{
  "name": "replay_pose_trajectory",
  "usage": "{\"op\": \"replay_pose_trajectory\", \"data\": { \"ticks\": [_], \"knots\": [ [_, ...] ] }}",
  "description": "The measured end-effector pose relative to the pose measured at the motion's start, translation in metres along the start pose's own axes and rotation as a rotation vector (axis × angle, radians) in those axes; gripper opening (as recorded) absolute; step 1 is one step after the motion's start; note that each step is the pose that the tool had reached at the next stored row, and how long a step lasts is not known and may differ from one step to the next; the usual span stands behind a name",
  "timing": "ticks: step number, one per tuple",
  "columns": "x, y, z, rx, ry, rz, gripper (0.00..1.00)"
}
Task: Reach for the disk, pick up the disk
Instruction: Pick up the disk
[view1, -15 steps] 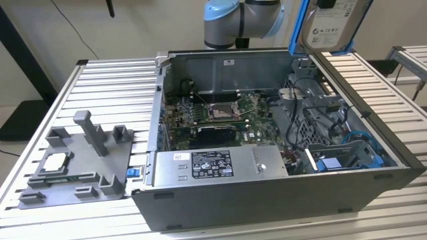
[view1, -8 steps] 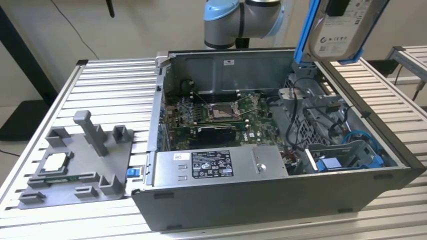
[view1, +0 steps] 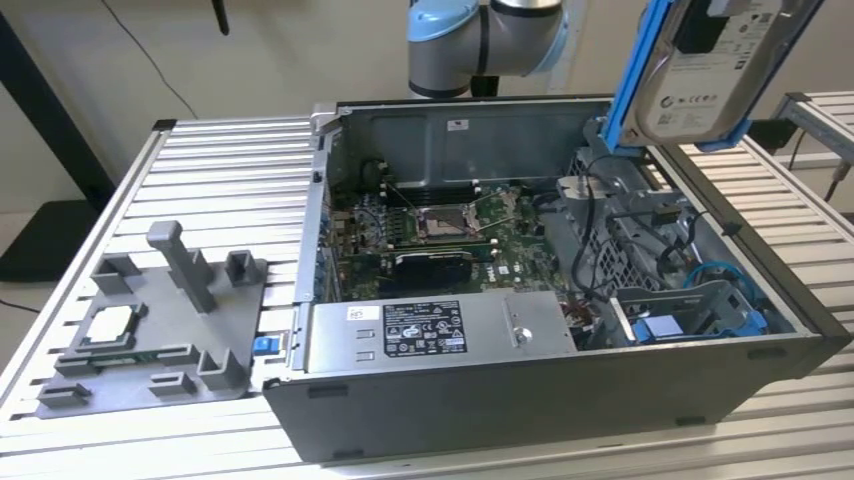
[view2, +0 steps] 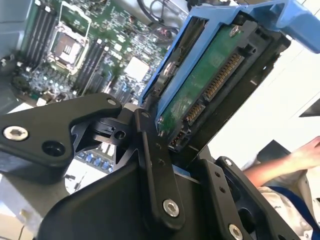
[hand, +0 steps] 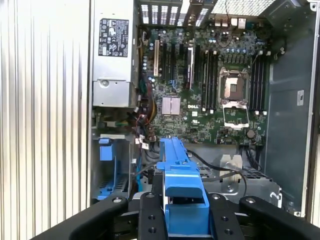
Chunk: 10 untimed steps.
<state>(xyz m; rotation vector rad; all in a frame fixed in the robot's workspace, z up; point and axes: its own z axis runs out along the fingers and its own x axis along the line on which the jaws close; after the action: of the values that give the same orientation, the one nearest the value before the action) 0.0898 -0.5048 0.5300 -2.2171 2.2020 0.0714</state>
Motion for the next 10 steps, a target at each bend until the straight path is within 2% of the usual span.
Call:
{"op": "replay_pose_trajectory", "data": {
  "ticks": [10],
  "knots": [
    [0.0386,0.0002,0.0013,0.0000,-0.0001,0.001,0.00]
  ]
}}
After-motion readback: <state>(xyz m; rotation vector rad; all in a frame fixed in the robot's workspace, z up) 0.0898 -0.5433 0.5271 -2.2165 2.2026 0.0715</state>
